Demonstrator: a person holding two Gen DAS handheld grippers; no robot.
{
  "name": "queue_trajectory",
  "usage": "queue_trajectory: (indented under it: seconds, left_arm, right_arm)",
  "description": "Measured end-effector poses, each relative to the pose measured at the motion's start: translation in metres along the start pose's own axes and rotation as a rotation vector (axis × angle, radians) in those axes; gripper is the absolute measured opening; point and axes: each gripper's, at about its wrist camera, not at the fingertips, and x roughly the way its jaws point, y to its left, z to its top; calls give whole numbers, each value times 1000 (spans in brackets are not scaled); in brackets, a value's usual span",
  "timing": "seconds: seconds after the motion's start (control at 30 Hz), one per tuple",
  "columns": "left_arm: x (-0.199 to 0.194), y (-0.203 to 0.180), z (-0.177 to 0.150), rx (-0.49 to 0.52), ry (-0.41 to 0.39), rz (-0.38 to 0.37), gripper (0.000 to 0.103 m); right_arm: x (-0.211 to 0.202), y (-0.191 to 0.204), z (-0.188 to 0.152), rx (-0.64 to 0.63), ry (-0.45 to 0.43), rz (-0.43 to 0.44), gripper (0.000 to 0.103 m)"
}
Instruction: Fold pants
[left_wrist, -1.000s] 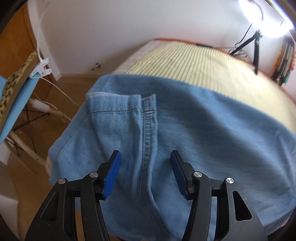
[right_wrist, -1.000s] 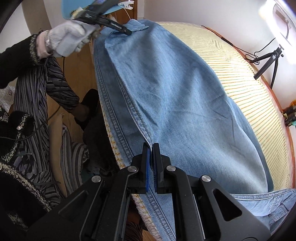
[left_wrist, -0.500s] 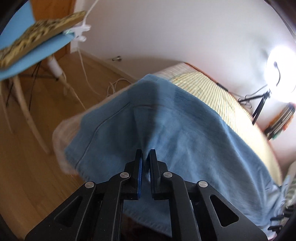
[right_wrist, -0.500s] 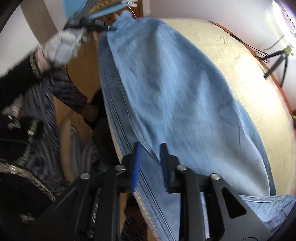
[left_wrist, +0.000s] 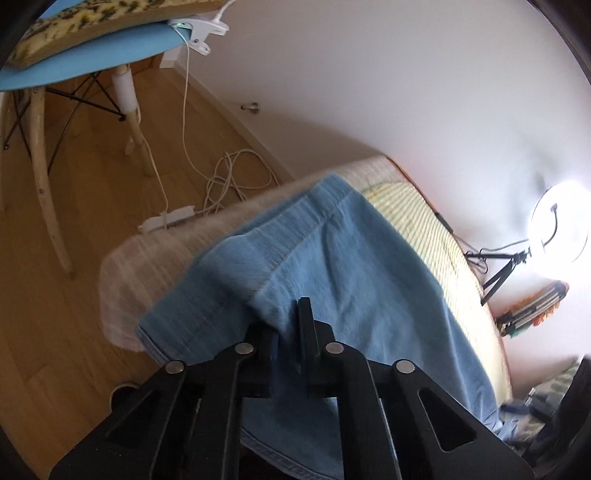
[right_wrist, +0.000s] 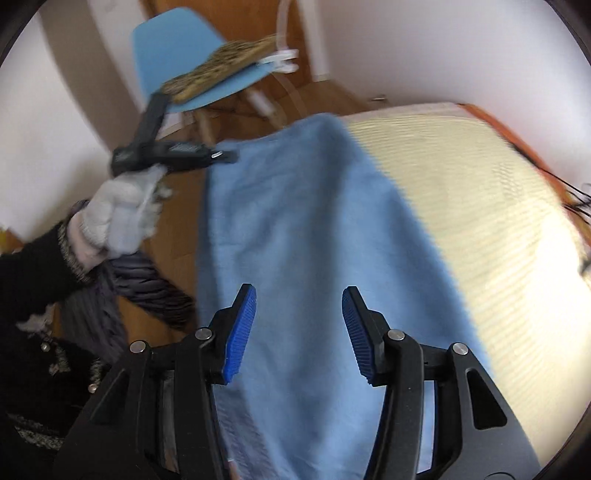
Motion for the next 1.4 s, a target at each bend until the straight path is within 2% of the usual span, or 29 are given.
queue_trajectory:
  seconds: [0.13,0.23,0.27,0.3,0.33,0.37,0.43,0.5,0.53,0.57,0.63,0.67,0.73,0.87,1.03,1.1,1.17,1.3,1.4]
  left_arm:
    - [-6,-8,13,27,-17,-32,5]
    - [-12,-22,19,70,-39,-47,4]
    - [-12,-26,20,90,-47,-39,4]
    - [-13,-28,20,106,-53,-35,4]
    - [-14,-29,21,116,-56,-35,3]
    - [-15,-30,21,120,-57,-38,3]
    - [-20,-26,21,108,-69,-46,2]
    - [-33,-13,15,68,-87,-59,2]
    - [-38,-7,10,66,-94,-44,2]
    - [-41,3,3,74,-94,-4,2]
    - [-29,25,-8,40,-24,27,2]
    - [-23,33,-10,2,1,22,2]
    - [-15,42,-10,-29,28,20,2]
    - [-16,32,-8,42,22,74,7]
    - [-25,23,-6,87,-5,165,18]
    - [-32,22,-6,110,-13,180,22]
    - [-39,15,-5,137,-35,192,25]
    - [-54,-7,-2,202,-66,179,39]
    - [-64,-33,-2,269,-92,146,40]
  right_arm:
    - [33,34,-12,-96,70,13,51]
    - [60,46,-19,-155,111,-91,51]
    - [69,48,-20,-164,127,-122,47]
    - [74,46,-20,-156,136,-140,37]
    - [76,44,-20,-139,144,-144,7]
    - [75,40,-18,-121,136,-152,4]
    - [68,41,-15,-115,105,-157,3]
    - [53,50,-11,-107,76,-91,3]
    - [49,60,-13,-135,74,-56,3]
    - [52,69,-14,-173,85,-65,3]
    - [67,75,-17,-200,130,-101,3]
    - [75,72,-16,-180,156,-94,3]
    - [80,61,-14,-131,151,-88,3]
    - [71,44,-13,-14,115,1,3]
    - [52,45,-24,28,64,0,16]
    - [37,41,-30,65,10,-18,29]
    - [20,36,-40,118,-51,-40,46]
    - [-11,22,-59,258,-155,-85,51]
    - [-29,18,-78,340,-188,-172,55]
